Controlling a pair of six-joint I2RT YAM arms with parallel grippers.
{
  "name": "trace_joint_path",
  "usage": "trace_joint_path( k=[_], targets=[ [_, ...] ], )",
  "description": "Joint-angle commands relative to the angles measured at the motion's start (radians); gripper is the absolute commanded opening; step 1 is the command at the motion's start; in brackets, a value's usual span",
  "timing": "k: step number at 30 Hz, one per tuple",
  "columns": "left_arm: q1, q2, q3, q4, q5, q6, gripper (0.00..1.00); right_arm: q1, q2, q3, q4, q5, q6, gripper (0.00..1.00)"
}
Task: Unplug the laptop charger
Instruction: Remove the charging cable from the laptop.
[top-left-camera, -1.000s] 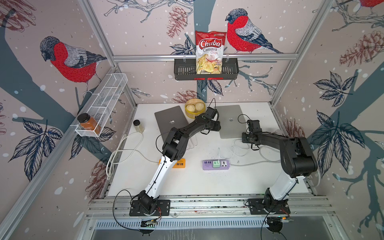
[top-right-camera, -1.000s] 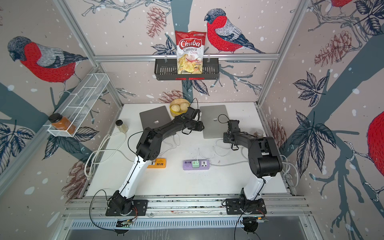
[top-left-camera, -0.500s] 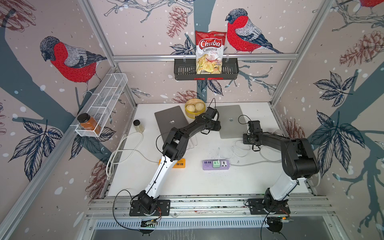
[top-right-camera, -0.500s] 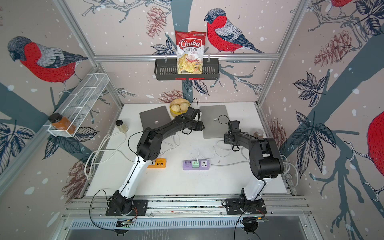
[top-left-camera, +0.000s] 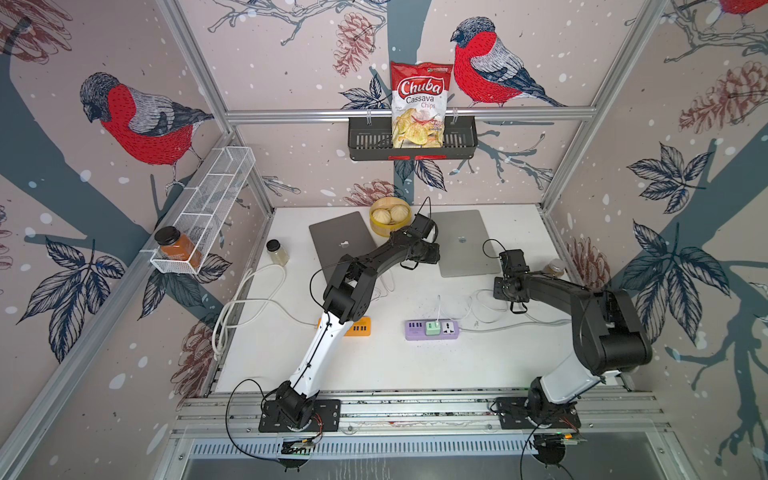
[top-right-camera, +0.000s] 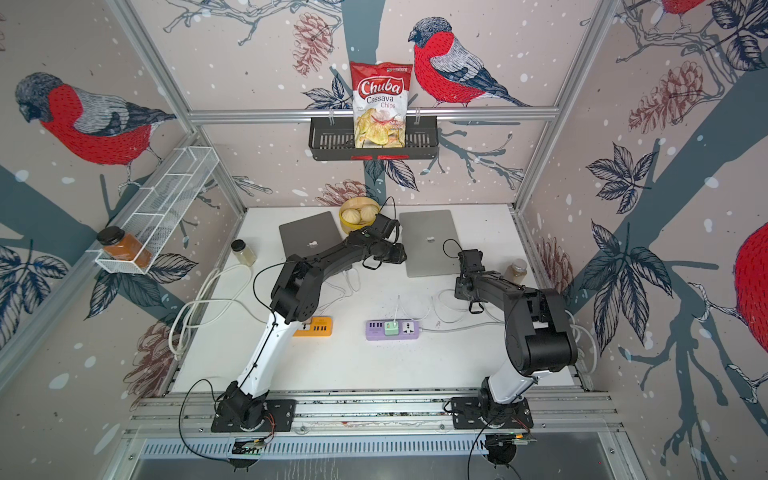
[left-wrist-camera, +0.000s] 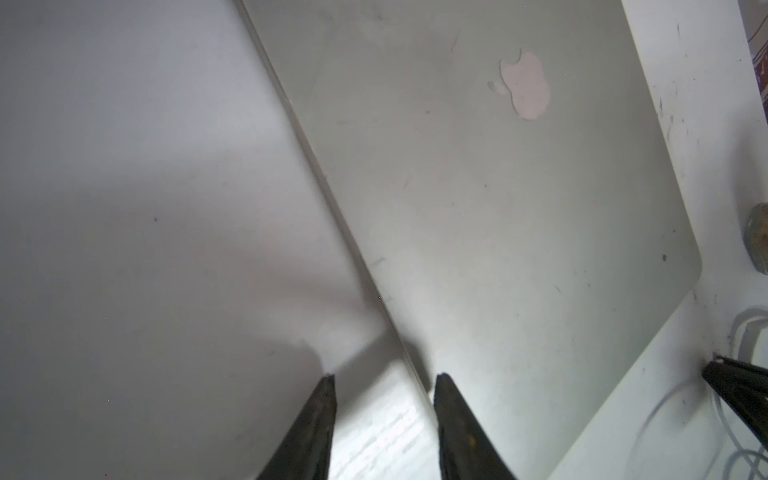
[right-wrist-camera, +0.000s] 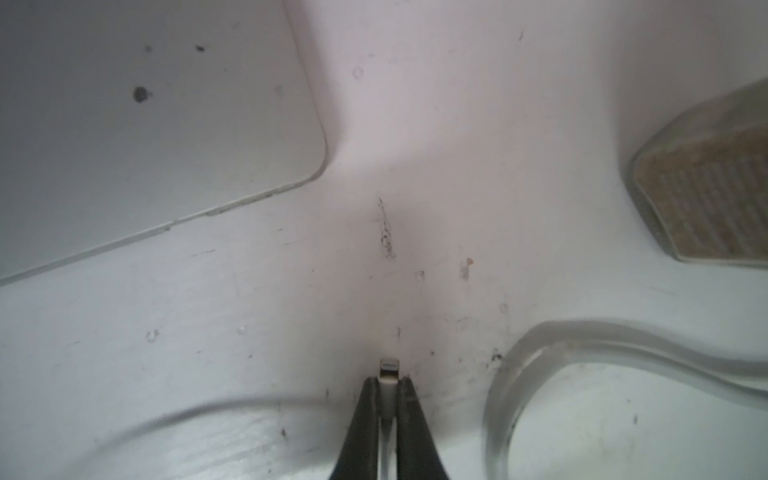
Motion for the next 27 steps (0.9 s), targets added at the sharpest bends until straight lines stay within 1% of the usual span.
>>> trace_joint_path(
  k=[1,3,7,8,10,12,15,17,20,23,27],
  targets=[
    [-0.009,-0.09,-0.05,0.01,-0.02,0.032,0.41,0.007,-0.008,-0.01,-0.054,-0.009,0.034,0.0],
    [-0.014,-0.169,-0.132,0.067,-0.037,0.031,0.42,0.009,-0.019,-0.009,-0.055,-0.018,0.036,0.0],
    [-0.022,-0.341,-0.323,0.18,-0.064,0.015,0.43,0.01,-0.035,-0.012,-0.06,-0.02,0.034,0.08],
    [-0.023,-0.375,-0.36,0.189,-0.07,0.012,0.43,0.011,-0.043,-0.016,-0.059,-0.022,0.034,0.14],
    [-0.034,-0.454,-0.444,0.198,-0.091,0.009,0.44,0.014,-0.067,-0.024,-0.06,-0.018,0.039,0.27],
    [-0.05,-0.525,-0.524,0.2,-0.119,0.006,0.44,0.017,-0.099,-0.027,-0.067,-0.012,0.042,0.36],
    [-0.079,-0.639,-0.664,0.216,-0.174,-0.014,0.45,0.033,-0.16,-0.024,-0.087,0.009,0.05,0.46],
    [-0.097,-0.706,-0.755,0.236,-0.191,-0.031,0.45,0.052,-0.204,-0.014,-0.102,0.032,0.056,0.49],
    [-0.131,-0.802,-0.881,0.263,-0.221,-0.06,0.45,0.121,-0.287,0.002,-0.118,0.067,0.071,0.52],
    [-0.166,-0.88,-0.983,0.28,-0.243,-0.09,0.44,0.226,-0.371,0.014,-0.137,0.098,0.111,0.53],
    [-0.219,-0.972,-1.113,0.333,-0.237,-0.15,0.43,0.385,-0.479,0.0,-0.158,0.067,0.194,0.53]
  ],
)
